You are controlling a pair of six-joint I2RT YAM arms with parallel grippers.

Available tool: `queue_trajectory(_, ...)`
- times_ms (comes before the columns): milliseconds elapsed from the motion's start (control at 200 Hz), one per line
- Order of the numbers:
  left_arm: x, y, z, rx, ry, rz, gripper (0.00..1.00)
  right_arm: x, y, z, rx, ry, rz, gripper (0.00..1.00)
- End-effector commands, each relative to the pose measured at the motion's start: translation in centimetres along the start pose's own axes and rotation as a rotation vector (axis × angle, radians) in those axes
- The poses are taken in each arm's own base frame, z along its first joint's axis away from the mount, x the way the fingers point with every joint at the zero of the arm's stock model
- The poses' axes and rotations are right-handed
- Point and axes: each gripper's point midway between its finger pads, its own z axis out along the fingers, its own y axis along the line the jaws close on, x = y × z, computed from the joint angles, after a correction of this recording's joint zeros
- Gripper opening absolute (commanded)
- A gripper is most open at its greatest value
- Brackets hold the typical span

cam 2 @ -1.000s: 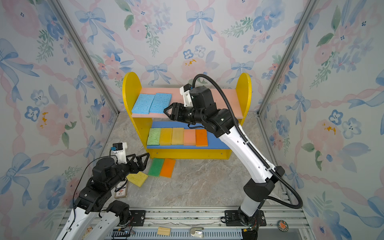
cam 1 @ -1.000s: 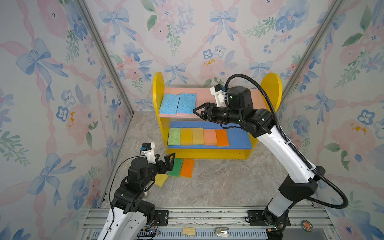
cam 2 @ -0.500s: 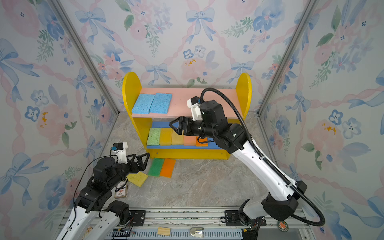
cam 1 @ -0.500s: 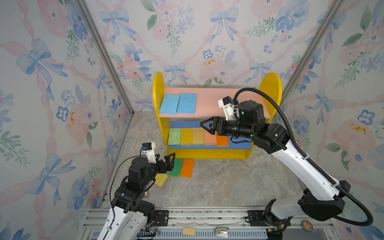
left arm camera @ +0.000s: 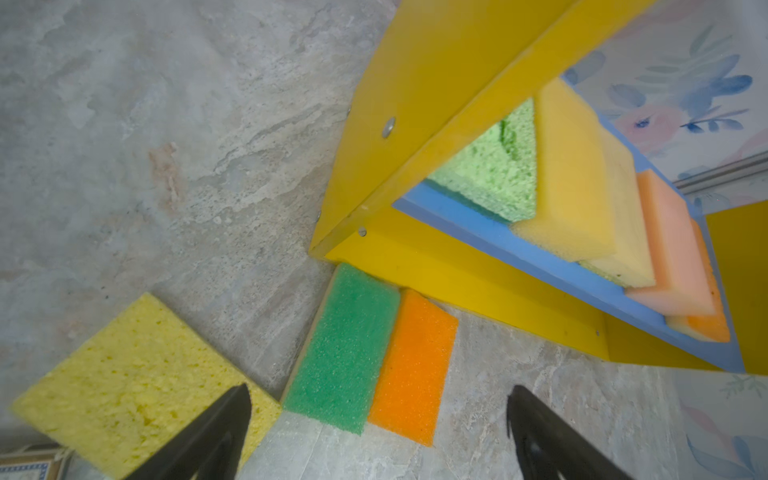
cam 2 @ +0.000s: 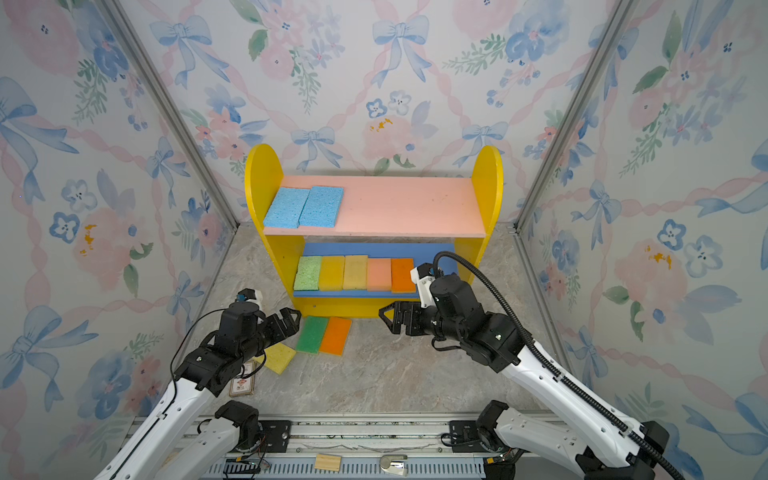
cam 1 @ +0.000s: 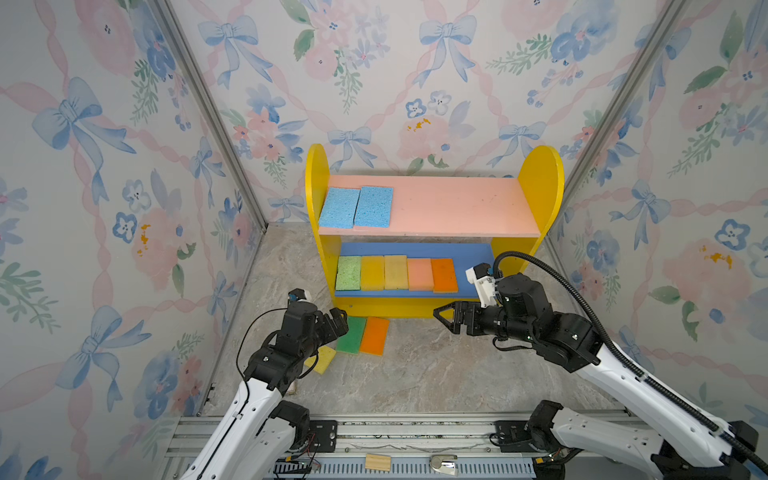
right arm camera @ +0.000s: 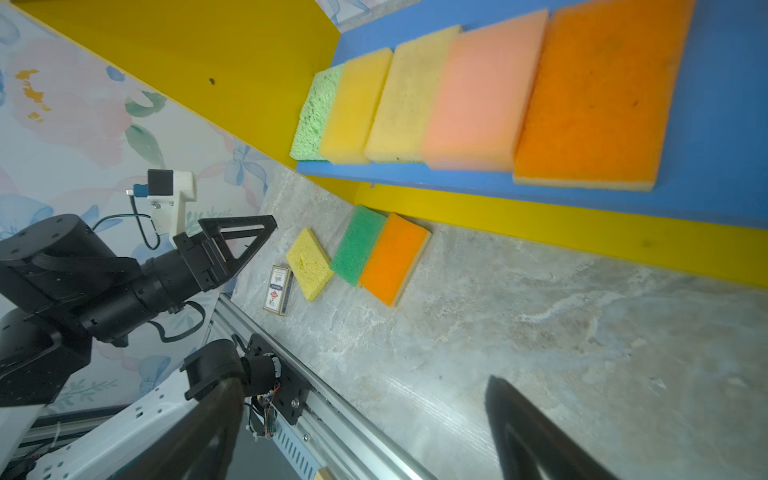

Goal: Place and organize the cleaning sponges onto the shelf
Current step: 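Open and withdraw the right gripper while the left gripper moves over the yellow sponge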

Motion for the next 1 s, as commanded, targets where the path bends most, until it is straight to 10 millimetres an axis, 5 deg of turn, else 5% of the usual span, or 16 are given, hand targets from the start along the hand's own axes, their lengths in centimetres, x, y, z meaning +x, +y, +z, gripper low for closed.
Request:
queue_trajectory(0, 0.9, 2.9, -0.1, -0.085, -0.029, -0.224, 0.98, 1.0, -1.2, 0.6, 0.008, 0.014, -0.019, 0.97)
queue_trajectory(580, 5.7, 9.2, 1.8, -0.233, -0.017, -0.557, 0.97, 4.5, -8.2, 2.8, 0.081, 0.180, -0.010, 0.97)
queue_trajectory(990, 7.1, 11.5, 2.7, -0.368, 0.023, -0.533, 0.87, 5.0, -11.2, 3.0, 0.083, 0.156, 0.061, 0.97)
